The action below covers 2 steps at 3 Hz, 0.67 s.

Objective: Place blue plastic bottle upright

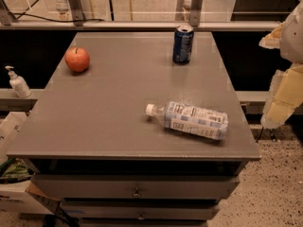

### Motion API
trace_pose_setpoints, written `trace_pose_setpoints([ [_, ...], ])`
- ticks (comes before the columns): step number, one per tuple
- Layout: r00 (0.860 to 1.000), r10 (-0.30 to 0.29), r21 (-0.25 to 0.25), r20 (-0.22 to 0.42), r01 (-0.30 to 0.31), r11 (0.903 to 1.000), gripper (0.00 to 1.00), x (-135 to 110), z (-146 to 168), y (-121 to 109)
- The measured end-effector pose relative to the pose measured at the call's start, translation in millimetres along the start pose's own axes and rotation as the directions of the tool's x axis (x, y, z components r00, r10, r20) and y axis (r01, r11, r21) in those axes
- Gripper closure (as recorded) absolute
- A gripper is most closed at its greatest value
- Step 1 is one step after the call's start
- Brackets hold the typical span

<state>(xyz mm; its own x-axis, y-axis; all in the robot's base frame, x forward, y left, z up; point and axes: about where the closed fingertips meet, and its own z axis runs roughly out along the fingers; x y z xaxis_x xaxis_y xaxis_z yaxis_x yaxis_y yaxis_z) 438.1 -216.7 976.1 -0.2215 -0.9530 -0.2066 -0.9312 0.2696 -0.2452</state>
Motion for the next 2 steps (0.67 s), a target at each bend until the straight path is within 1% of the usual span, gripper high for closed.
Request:
trace_pose_setpoints([
  [1,1.0,0.0,0.0,0.0,0.0,1.0,0.0,-0.1,0.0,0.0],
  [2,0.999,-0.017,0.001,0.037,0.017,0.9999,0.0,-8.4,3.4,-4.8],
])
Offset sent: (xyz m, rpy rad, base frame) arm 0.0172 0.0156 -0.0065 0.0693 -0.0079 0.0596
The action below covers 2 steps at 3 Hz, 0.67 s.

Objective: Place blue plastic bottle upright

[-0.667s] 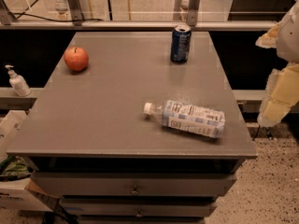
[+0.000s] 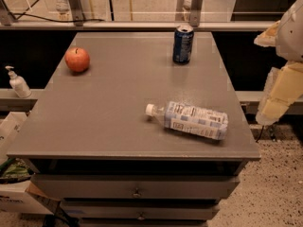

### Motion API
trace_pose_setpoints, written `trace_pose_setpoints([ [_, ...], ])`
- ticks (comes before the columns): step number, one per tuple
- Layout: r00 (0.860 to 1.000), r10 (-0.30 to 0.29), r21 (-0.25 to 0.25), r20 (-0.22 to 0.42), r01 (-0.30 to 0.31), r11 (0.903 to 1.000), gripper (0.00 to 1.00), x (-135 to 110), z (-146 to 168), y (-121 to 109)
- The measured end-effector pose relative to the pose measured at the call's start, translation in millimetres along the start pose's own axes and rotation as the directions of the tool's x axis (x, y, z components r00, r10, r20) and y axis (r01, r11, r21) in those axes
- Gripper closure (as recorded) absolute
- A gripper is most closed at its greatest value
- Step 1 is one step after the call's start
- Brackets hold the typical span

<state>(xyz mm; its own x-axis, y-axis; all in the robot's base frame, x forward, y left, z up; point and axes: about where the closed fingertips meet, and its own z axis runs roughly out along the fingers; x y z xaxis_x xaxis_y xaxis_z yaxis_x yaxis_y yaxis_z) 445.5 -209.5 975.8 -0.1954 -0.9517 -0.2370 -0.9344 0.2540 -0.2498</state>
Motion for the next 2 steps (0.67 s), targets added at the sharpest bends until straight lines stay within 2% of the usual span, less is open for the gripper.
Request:
trace_pose_setpoints([
  [1,0.995,-0.029,-0.009,0.091,0.03,0.9995,0.0,-36.1,2.9,-3.0],
  [2,0.98,-0.048,-0.034,0.191,0.055,0.9979,0.0,-79.1,1.8,-4.5],
])
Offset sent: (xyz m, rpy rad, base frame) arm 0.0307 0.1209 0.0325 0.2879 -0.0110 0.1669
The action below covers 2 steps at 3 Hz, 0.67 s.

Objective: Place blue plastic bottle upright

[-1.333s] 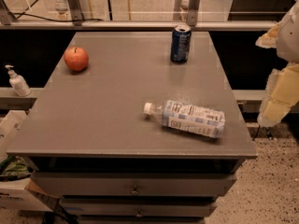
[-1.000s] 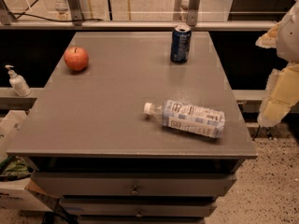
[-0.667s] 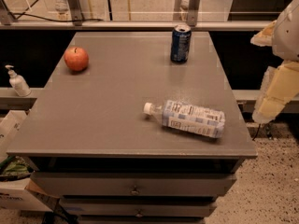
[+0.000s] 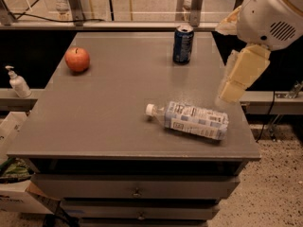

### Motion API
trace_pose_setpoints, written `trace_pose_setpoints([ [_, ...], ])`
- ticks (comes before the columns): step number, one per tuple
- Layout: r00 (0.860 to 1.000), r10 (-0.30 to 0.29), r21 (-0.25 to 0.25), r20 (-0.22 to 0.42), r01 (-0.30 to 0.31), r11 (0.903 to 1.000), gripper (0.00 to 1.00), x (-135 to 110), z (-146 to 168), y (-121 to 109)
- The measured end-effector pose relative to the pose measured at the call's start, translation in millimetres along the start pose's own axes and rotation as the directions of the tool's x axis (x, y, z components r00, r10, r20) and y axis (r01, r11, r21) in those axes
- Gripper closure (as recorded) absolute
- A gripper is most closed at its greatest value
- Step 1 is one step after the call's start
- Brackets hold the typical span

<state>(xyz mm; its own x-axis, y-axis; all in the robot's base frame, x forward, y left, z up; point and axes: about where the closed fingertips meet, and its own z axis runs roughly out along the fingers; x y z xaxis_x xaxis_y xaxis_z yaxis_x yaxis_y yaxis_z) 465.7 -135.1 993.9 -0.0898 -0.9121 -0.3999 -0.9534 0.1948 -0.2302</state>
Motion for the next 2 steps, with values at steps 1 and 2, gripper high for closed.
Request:
trace_pose_setpoints([
  [1,0.998,-0.025,-0.025,0.052,0.026,0.9993,0.0,-38.8,9.4,6.1],
  [2,0.997,-0.039,-0.051,0.063,0.042,0.9978,0.0,-65.3,22.2,18.9],
])
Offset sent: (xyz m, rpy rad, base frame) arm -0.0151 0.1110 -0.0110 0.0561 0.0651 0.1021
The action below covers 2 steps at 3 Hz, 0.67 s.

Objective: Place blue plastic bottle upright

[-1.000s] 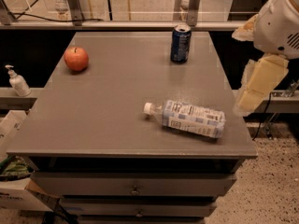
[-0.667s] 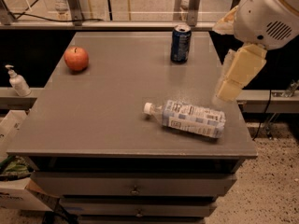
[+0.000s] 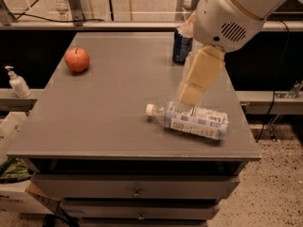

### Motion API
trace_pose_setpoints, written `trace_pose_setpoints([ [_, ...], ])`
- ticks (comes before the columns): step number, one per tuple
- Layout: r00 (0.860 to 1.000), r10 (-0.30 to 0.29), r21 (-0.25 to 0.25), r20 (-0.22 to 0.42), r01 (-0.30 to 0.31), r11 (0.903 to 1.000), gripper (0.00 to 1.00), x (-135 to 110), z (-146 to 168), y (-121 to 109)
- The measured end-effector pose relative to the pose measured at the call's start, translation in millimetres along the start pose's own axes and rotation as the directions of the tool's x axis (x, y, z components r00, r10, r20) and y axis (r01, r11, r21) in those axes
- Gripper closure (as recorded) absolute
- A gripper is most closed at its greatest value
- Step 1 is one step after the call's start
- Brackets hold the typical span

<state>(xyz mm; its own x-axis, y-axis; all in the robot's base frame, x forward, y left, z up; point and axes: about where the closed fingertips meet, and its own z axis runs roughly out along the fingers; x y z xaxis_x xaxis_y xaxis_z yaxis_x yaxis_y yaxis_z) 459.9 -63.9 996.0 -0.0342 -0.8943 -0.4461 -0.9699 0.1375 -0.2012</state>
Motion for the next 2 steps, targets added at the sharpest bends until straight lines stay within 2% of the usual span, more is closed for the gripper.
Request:
trace_pose_setpoints([
  [1,0.999,-0.026,-0.012,-0.02,0.026,0.9996,0.0,-22.1,20.0,15.1],
  [2,0.997,-0.046,-0.025,-0.057,0.045,0.9987,0.0,-31.9,45.8,27.2],
])
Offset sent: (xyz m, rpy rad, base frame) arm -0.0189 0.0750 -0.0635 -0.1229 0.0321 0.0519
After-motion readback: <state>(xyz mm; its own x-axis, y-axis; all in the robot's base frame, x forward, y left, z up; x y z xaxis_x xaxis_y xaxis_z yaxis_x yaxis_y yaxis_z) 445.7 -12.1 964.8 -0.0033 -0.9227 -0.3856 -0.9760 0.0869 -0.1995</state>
